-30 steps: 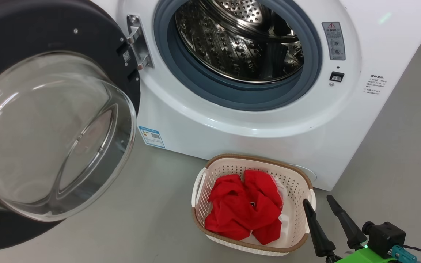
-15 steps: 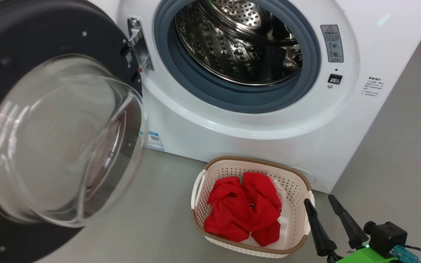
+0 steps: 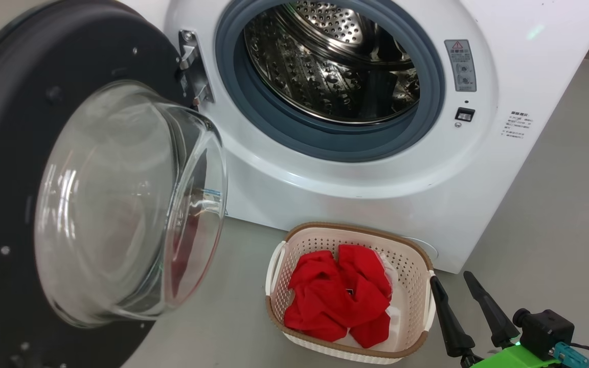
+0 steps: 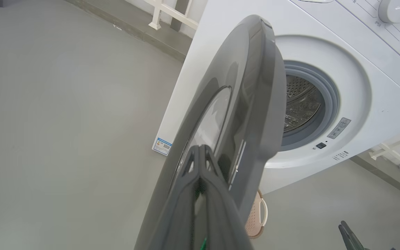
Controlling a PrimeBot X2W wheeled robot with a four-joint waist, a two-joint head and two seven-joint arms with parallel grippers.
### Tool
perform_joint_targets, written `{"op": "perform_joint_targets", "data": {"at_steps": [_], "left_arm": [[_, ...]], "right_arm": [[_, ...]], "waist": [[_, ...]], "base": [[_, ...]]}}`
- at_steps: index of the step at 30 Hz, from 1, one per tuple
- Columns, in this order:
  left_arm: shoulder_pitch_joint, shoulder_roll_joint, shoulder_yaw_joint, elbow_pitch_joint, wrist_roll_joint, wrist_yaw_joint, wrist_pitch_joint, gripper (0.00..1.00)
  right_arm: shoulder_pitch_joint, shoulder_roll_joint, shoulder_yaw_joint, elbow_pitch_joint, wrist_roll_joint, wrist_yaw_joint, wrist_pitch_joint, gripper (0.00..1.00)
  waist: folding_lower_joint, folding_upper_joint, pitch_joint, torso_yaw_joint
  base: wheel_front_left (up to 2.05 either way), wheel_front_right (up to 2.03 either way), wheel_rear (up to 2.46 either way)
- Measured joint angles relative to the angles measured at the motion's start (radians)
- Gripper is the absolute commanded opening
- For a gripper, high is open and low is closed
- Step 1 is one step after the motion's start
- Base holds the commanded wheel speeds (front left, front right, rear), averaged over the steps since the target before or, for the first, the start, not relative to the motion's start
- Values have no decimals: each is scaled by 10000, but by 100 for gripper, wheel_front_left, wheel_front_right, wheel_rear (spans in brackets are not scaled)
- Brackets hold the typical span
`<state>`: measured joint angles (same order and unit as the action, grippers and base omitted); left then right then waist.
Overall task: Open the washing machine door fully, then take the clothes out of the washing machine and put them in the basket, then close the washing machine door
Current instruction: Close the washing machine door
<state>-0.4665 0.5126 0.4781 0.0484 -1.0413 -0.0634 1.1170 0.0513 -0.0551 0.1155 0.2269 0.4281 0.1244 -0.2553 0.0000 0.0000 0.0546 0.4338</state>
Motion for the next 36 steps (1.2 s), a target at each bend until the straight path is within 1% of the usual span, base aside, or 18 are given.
{"op": "perform_joint_targets", "data": {"at_steps": [3, 4, 11, 18, 21, 25, 33, 36], "left_arm": [[14, -130, -161, -316, -194, -10, 90, 0], [23, -194, -236, -416, -244, -86, 90, 0], [194, -690, -974, -1022, -600, -219, 391, 0], [194, -972, -1300, -1404, -995, -270, 431, 0], [191, -1191, -1513, -1651, -1141, -341, 414, 0], [166, -1459, -1935, -2017, -1197, -443, 236, 0], [-233, -2113, -2736, -2339, -1220, -531, -573, 0], [-425, -2205, -3009, -2330, -1212, -604, -828, 0]], "right_arm": [[0, 6, -4, 0, 0, 0, 0, 100], [0, 8, -10, -2, 0, 0, 0, 100], [-1, 2, -71, -8, 0, 0, 0, 100], [-3, -12, -104, -17, 0, 0, 0, 100], [-4, -15, -125, -25, 0, 0, 0, 100], [-6, -19, -163, -31, 0, 0, 0, 100], [-12, -27, -324, -44, 0, 0, 0, 100], [-107, -29, -336, -40, 0, 0, 0, 100]], "waist": [[0, 0, 24, -48], [0, 0, 36, -69], [0, 0, 129, -280], [0, 0, 201, -578], [0, 0, 235, -714], [0, 0, 277, -897], [-1, 1, 359, -1171], [0, 0, 373, -1255]], "base": [[0, 0, 0], [0, 0, 0], [0, 0, 0], [0, 0, 0], [0, 0, 0], [0, 0, 0], [0, 0, 0], [0, 0, 0]]}}
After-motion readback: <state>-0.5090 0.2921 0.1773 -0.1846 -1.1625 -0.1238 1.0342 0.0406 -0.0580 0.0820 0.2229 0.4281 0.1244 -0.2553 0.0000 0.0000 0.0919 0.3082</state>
